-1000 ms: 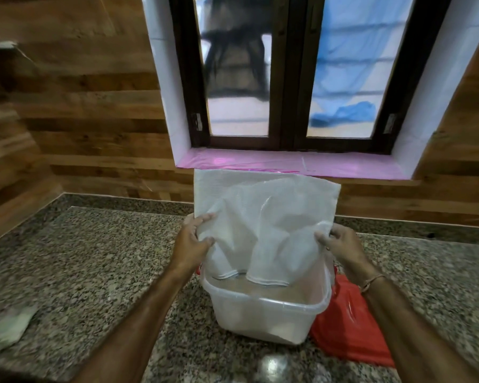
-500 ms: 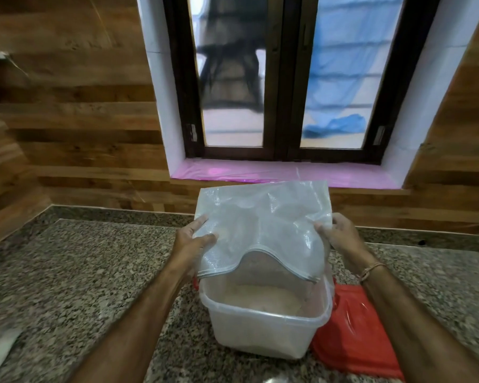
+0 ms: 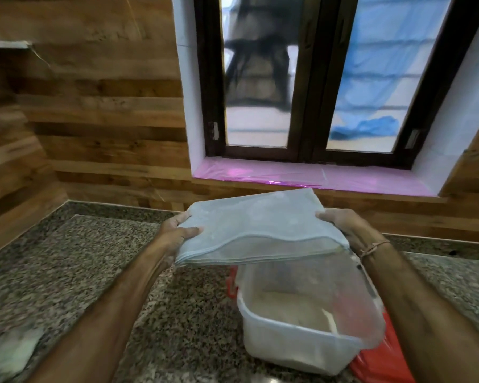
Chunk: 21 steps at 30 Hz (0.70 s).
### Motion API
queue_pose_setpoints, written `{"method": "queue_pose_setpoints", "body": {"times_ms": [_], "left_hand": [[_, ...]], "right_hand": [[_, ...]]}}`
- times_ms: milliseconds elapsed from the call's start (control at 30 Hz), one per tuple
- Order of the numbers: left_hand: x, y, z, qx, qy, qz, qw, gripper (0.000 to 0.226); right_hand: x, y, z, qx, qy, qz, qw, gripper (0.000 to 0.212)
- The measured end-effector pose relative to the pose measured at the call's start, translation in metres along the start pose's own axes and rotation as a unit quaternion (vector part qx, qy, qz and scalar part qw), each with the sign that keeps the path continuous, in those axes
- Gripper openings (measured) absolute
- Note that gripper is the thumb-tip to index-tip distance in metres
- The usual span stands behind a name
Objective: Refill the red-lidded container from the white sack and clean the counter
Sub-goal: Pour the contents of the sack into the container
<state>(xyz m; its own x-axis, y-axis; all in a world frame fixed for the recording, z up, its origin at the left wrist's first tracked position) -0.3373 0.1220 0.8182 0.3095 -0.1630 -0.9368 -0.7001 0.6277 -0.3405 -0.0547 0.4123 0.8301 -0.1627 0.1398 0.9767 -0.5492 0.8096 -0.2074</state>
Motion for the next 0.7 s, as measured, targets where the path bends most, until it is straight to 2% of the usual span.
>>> {"method": "queue_pose_setpoints", "body": {"times_ms": [100,167,233,300,367,500,567,700], "left_hand": [[0.006,0.022,-0.071,-0.027,0.029,-0.015,0.999,0.079],[0.015,0.031,-0.121,-0.038,0.050,-0.024,0.998,0.080],[0.032,0.038,-0.169,-0.059,0.065,-0.033,0.996,0.077],[0.053,0.044,-0.211,-0.086,0.080,-0.035,0.993,0.074],[0.081,0.049,-0.243,-0.108,0.094,-0.044,0.989,0.063],[0.152,0.051,-0.286,-0.168,0.136,-0.084,0.973,0.035],[0.175,0.047,-0.293,-0.178,0.172,-0.077,0.966,0.034],[0.208,0.044,-0.301,-0.184,0.224,-0.074,0.954,0.044]], "right_hand": [[0.001,0.003,0.079,0.055,0.060,0.060,0.995,0.017],[-0.001,0.008,0.135,0.090,0.019,0.053,0.994,0.018],[-0.006,0.015,0.180,0.091,-0.052,0.014,0.994,0.017],[-0.020,0.022,0.223,0.081,-0.117,-0.022,0.990,0.006],[-0.043,0.031,0.257,0.054,-0.181,-0.047,0.981,0.021],[-0.109,0.032,0.289,0.003,-0.324,-0.037,0.945,0.036],[-0.142,0.019,0.292,0.008,-0.353,-0.023,0.935,0.038],[-0.199,-0.001,0.284,0.010,-0.406,0.000,0.914,0.027]]}}
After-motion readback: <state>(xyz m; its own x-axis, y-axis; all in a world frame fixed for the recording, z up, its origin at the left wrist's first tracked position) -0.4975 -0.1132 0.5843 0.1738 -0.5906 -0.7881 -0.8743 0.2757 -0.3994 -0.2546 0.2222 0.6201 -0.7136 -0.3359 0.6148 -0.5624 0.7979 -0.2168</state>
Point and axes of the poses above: each hand's wrist, its own y-axis towards the middle knuckle, its own z-axis out of the palm, x = y × z, the point moved 9 cm from there along y, towards the middle knuckle, and after that the axes turned 8 degrees about -z, right-handed, at the moved point
